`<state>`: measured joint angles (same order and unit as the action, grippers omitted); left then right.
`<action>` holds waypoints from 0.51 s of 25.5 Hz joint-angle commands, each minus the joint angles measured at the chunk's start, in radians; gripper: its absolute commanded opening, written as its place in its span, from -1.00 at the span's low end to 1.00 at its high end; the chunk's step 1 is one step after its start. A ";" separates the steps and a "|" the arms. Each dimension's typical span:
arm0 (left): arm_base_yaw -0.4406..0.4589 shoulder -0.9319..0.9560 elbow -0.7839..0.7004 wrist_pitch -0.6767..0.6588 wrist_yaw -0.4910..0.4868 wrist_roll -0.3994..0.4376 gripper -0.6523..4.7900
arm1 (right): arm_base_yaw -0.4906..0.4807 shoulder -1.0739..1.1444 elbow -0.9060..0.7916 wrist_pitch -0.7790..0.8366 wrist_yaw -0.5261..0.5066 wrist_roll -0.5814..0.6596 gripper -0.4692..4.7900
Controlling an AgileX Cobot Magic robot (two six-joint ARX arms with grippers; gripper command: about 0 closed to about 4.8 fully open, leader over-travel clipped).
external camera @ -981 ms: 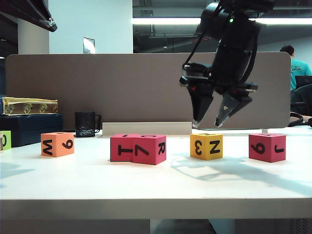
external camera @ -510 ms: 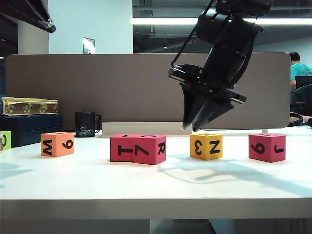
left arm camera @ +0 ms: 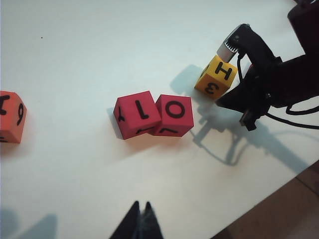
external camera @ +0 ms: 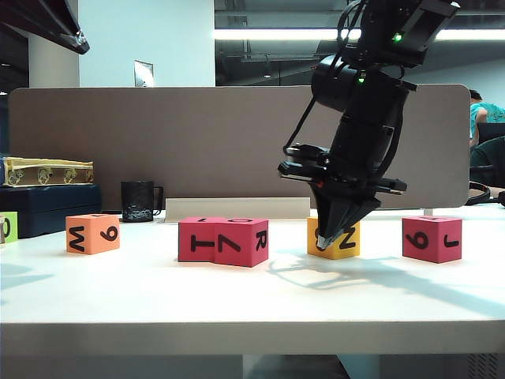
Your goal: Select the appropriate blocks from the scattered letter blocks on the table and arrange them in a row to spell out "ALOHA".
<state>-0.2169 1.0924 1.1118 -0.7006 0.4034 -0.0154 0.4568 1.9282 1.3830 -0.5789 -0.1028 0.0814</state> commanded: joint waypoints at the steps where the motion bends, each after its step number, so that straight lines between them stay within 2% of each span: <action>1: 0.000 -0.003 0.005 0.000 0.001 0.008 -0.78 | -0.001 -0.007 0.005 0.033 0.046 0.000 -0.85; 5: 0.000 -0.003 0.005 -0.001 0.001 0.008 -0.78 | -0.004 -0.007 0.005 0.074 0.106 0.001 -0.85; 10: 0.000 -0.003 0.005 -0.002 0.001 0.023 -0.78 | -0.005 -0.007 0.005 0.040 0.243 0.000 -0.85; 13: 0.000 -0.003 0.005 -0.001 0.001 0.027 -0.78 | -0.012 -0.008 0.005 0.034 0.287 0.000 -0.85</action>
<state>-0.2169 1.0924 1.1118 -0.7040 0.4034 0.0048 0.4484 1.9282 1.3838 -0.5495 0.1547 0.0814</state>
